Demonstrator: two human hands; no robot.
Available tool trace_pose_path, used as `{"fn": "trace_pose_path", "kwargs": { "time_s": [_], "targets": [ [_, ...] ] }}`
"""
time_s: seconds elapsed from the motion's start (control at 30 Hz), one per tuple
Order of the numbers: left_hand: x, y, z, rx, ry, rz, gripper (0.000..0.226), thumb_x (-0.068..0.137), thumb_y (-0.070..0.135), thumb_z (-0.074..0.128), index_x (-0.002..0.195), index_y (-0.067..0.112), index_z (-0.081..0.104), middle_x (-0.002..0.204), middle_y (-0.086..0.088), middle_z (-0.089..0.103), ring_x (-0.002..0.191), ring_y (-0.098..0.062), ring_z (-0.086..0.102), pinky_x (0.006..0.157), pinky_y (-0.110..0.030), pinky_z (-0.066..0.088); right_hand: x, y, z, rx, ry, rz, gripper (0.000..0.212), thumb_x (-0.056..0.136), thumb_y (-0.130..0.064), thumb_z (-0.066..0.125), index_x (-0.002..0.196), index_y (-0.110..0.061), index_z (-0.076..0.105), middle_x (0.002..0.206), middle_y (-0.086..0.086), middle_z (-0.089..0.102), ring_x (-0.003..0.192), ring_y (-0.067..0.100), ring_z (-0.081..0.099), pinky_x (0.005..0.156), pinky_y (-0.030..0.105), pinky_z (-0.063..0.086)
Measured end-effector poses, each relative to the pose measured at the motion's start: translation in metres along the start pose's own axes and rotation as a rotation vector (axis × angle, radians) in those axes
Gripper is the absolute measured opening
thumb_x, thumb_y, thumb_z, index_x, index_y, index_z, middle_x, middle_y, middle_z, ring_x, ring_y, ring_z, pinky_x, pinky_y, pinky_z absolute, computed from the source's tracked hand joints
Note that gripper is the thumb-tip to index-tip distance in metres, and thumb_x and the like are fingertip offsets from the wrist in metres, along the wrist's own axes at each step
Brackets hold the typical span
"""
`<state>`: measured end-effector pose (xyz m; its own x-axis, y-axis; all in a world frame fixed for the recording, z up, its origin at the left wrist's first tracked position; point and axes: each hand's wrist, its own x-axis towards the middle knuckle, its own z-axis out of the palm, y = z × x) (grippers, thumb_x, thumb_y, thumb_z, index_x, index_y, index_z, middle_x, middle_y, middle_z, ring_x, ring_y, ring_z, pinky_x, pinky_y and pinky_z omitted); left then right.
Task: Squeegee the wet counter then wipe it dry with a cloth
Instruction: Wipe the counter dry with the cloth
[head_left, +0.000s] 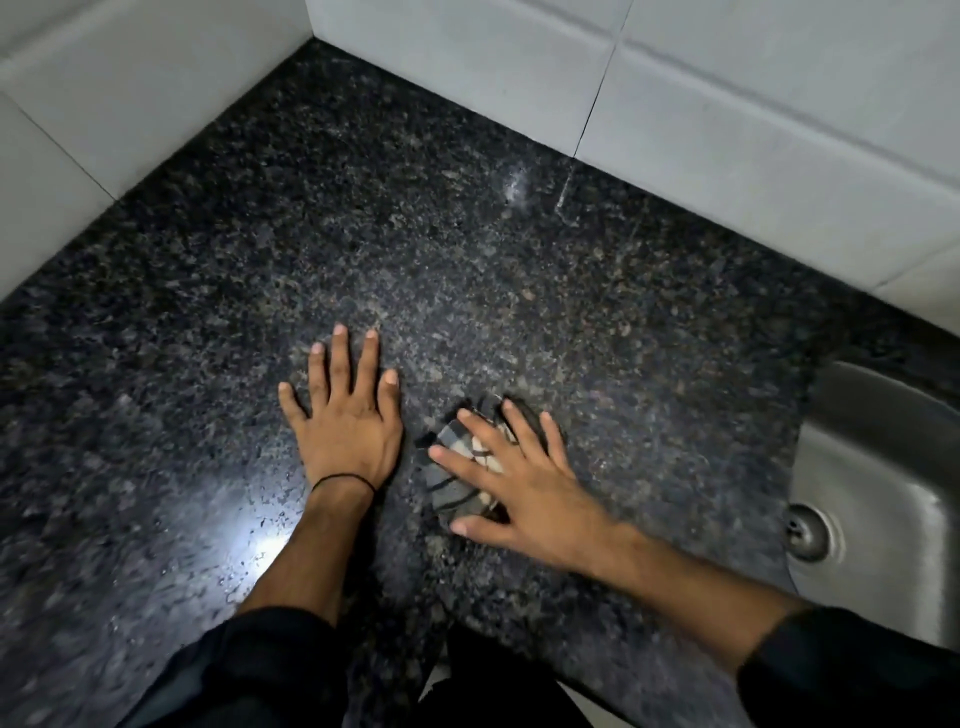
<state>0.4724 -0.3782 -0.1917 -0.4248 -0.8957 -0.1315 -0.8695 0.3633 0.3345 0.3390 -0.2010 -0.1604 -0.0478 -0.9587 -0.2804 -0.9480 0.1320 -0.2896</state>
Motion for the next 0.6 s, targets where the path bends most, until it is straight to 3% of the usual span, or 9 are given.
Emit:
{"fn": "trace_pose_path", "kwargs": {
  "time_s": [0.1,0.23,0.3,0.4,0.5,0.6],
  "targets": [
    [0.001,0.0,0.0,0.021,-0.008,0.002,0.053,0.102,0.053,0.013,0.154,0.044,0.005,0.165,0.011,-0.004,0.152,-0.017,-0.004,0.118,-0.059,-0.004,0.0,0.063,-0.019,-0.079,0.033,0.104,0.073,0.085,-0.081,0.027,0.146,-0.06,-0.007,0.164,-0.01,-0.01,0.149,0.032,-0.011,0.114,0.066,-0.008],
    [0.006,-0.002,-0.005,0.005,-0.084,0.016,0.055,0.101,0.055,0.015,0.154,0.043,0.004,0.164,0.012,-0.007,0.151,-0.017,-0.008,0.118,-0.059,-0.008,0.024,0.157,-0.059,0.129,0.192,0.681,0.073,0.084,-0.08,0.035,0.147,-0.06,0.005,0.164,-0.011,-0.003,0.15,0.034,-0.006,0.115,0.064,-0.004],
    [0.003,-0.004,-0.01,0.005,-0.125,0.024,0.057,0.101,0.054,0.017,0.155,0.04,0.005,0.164,0.01,-0.008,0.151,-0.018,-0.009,0.118,-0.058,-0.01,0.031,0.165,-0.066,0.242,0.211,0.85,0.074,0.084,-0.079,0.036,0.148,-0.058,0.006,0.165,-0.009,-0.006,0.15,0.033,-0.01,0.114,0.064,-0.007],
    [-0.027,-0.003,-0.019,0.0,-0.051,0.055,0.056,0.102,0.049,0.021,0.156,0.036,0.009,0.165,0.006,-0.005,0.152,-0.02,-0.006,0.118,-0.057,-0.009,0.035,0.119,-0.046,0.238,0.21,0.762,0.073,0.087,-0.075,0.035,0.15,-0.055,0.004,0.165,-0.004,-0.009,0.148,0.038,-0.014,0.112,0.066,-0.012],
    [-0.081,0.012,-0.015,-0.045,0.025,0.127,0.056,0.103,0.043,0.024,0.156,0.036,0.006,0.165,0.007,-0.007,0.152,-0.02,-0.005,0.117,-0.054,-0.01,0.005,0.036,-0.003,0.123,0.198,0.482,0.071,0.089,-0.073,0.032,0.15,-0.054,0.001,0.164,-0.005,-0.01,0.148,0.039,-0.014,0.11,0.067,-0.012],
    [-0.133,0.018,0.005,-0.038,-0.026,0.153,0.055,0.103,0.042,0.021,0.155,0.038,0.004,0.164,0.01,-0.008,0.152,-0.018,-0.005,0.118,-0.053,-0.009,-0.058,-0.022,0.03,0.046,0.071,0.201,0.071,0.089,-0.076,0.03,0.148,-0.058,-0.005,0.163,-0.012,-0.017,0.148,0.034,-0.018,0.113,0.067,-0.01]
  ]
}}
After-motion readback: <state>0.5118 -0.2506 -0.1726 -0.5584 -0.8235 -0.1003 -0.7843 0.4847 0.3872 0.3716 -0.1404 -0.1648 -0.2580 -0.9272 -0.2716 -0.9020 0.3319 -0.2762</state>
